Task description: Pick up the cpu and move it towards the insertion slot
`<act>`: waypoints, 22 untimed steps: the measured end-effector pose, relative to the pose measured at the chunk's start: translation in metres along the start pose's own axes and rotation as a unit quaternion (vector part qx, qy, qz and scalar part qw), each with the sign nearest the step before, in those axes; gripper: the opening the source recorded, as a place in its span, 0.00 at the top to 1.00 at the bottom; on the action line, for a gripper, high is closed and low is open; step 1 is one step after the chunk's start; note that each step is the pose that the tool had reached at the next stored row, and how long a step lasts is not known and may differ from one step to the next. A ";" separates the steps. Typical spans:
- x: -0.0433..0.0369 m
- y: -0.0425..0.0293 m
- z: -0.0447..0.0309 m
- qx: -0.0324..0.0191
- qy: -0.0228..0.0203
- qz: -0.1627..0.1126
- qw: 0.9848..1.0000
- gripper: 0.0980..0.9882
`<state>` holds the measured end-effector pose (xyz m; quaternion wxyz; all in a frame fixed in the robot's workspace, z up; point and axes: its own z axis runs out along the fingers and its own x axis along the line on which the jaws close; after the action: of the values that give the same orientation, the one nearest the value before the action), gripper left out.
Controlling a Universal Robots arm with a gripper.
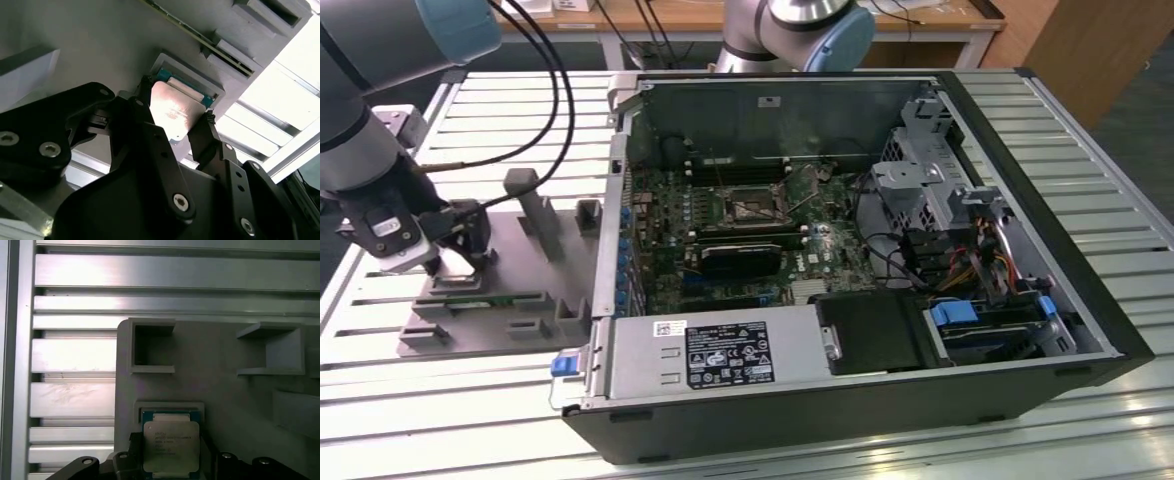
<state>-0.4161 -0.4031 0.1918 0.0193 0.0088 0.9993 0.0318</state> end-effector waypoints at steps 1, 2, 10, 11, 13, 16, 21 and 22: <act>0.0000 0.0002 -0.0023 0.000 0.000 0.000 1.000 0.50; -0.0001 0.0003 -0.0043 0.000 0.000 0.000 1.000 0.50; -0.0008 0.0014 -0.0216 0.000 0.000 0.000 1.000 0.50; -0.0009 0.0016 -0.0242 0.000 0.000 0.000 1.000 0.50; -0.0011 0.0019 -0.0294 0.000 0.000 0.000 1.000 0.50; -0.0014 0.0023 -0.0367 0.000 0.000 0.000 1.000 0.50; -0.0019 0.0033 -0.0508 0.000 0.000 0.000 1.000 0.50; -0.0020 0.0035 -0.0538 0.000 0.000 0.000 1.000 0.50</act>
<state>-0.4162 -0.4031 0.2458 0.0193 0.0088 0.9993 0.0318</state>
